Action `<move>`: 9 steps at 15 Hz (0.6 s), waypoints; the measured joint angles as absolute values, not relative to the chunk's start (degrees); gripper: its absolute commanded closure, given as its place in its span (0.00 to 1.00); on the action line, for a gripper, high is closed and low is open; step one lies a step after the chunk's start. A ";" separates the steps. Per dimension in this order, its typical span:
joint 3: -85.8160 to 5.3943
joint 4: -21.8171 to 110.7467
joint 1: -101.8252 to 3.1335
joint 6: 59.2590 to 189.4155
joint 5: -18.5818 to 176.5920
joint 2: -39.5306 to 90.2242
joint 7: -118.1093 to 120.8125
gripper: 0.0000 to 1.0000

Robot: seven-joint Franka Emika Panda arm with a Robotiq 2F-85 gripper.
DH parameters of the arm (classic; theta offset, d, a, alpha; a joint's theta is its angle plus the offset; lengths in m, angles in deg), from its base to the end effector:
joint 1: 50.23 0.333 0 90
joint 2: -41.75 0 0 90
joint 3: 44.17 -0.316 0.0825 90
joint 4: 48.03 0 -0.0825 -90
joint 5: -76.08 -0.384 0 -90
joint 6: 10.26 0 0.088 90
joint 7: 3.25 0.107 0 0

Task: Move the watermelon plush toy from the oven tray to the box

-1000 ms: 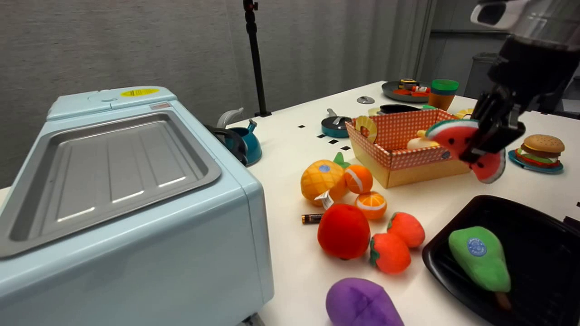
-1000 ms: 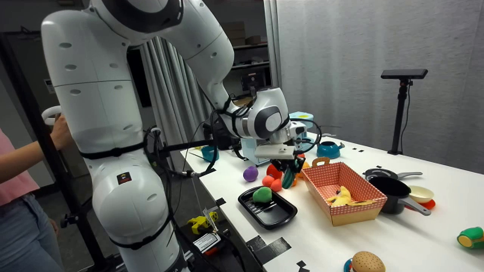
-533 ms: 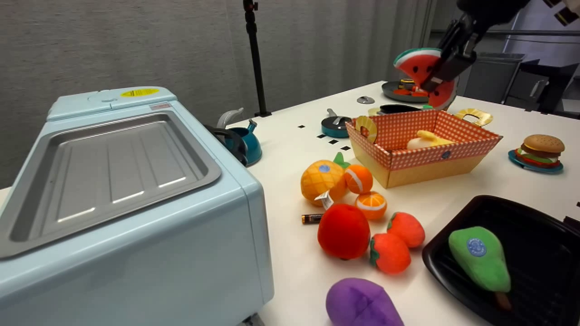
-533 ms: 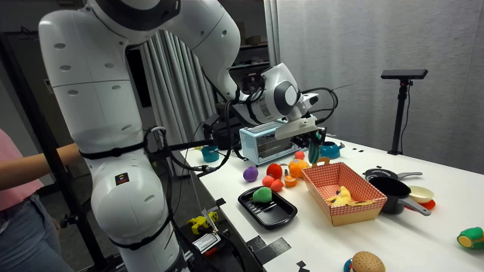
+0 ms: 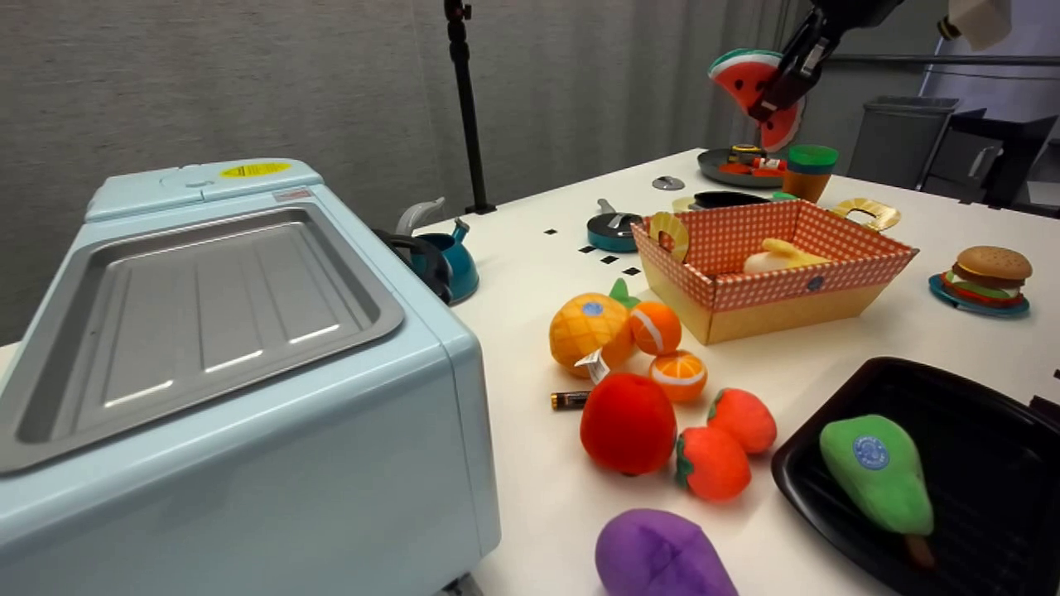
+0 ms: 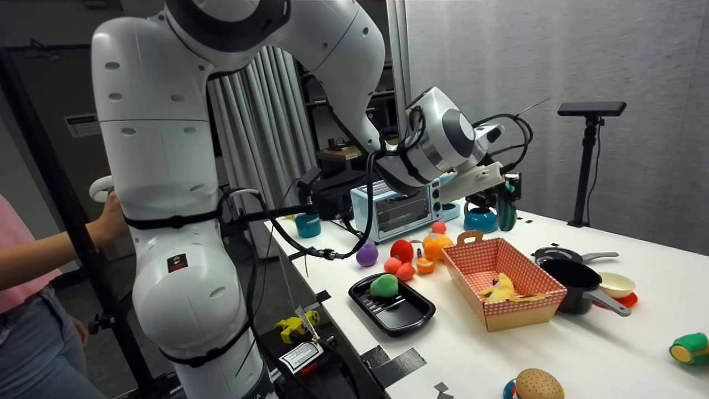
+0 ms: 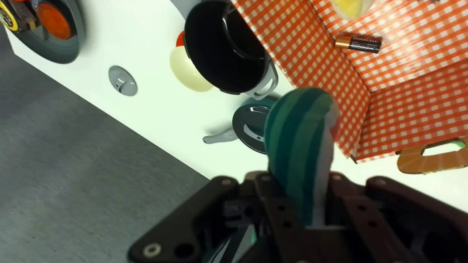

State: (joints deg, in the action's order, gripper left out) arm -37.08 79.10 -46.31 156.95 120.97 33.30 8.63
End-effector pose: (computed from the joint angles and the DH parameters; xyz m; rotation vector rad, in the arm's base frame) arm 0.5754 0.0133 0.3591 2.6229 0.6214 0.7474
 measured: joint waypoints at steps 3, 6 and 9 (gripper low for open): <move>-37.46 79.19 -46.18 156.94 120.44 32.33 10.70 0.31; -38.73 79.83 -46.10 156.94 118.02 32.00 10.97 0.09; -39.66 80.00 -46.08 156.94 116.26 32.00 11.13 0.00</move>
